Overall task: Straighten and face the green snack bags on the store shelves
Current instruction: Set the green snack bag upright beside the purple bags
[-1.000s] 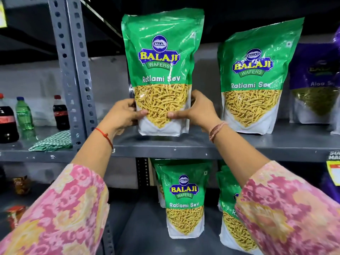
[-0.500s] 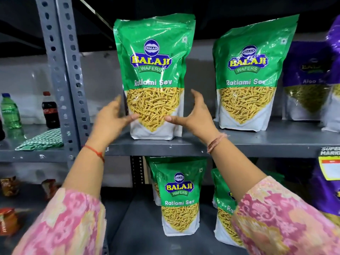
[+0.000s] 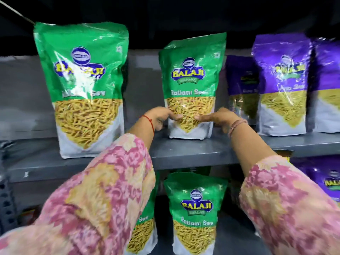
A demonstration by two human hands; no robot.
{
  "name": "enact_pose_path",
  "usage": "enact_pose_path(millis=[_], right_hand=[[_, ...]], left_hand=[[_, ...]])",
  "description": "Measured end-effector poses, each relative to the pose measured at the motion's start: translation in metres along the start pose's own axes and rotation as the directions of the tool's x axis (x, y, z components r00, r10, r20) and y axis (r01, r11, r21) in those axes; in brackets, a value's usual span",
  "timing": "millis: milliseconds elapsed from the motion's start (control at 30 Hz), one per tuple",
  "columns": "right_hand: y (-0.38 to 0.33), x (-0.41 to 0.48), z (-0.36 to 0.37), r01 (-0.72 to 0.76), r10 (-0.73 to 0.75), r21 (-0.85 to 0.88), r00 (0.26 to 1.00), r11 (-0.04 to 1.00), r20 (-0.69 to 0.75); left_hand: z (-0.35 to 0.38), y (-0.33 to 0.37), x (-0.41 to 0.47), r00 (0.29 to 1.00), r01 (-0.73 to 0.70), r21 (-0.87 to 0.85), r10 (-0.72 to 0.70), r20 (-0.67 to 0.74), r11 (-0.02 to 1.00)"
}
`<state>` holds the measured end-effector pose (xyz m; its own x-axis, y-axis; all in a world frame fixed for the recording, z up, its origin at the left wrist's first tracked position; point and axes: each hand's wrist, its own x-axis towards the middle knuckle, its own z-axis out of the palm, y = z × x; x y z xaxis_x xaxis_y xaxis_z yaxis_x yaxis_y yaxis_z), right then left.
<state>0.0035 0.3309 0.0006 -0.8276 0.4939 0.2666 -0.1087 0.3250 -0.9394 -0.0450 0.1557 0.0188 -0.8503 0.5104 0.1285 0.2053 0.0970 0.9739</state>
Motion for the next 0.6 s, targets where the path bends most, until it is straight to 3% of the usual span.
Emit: enact_pose_path(millis=[100, 267, 400, 600], right_hand=[[0.012, 0.01, 0.003, 0.048, -0.044, -0.032, 0.994, 0.998, 0.095], [0.006, -0.02, -0.006, 0.098, -0.126, 0.186, 0.981, 0.978, 0.15], [0.006, -0.033, -0.027, 0.139, -0.17, 0.146, 0.959, 0.979, 0.228], [0.01, -0.049, -0.039, 0.146, -0.173, 0.104, 0.93, 0.984, 0.323]], left_hand=[[0.003, -0.011, 0.017, 0.999, -0.002, 0.025, 0.001, 0.04, 1.0], [0.007, -0.002, -0.002, 0.969, -0.227, 0.171, 0.24, -0.06, 0.959], [0.007, 0.002, -0.024, 0.931, -0.327, 0.241, 0.355, -0.082, 0.914], [0.015, -0.013, -0.043, 0.941, -0.287, 0.187, 0.313, -0.128, 0.939]])
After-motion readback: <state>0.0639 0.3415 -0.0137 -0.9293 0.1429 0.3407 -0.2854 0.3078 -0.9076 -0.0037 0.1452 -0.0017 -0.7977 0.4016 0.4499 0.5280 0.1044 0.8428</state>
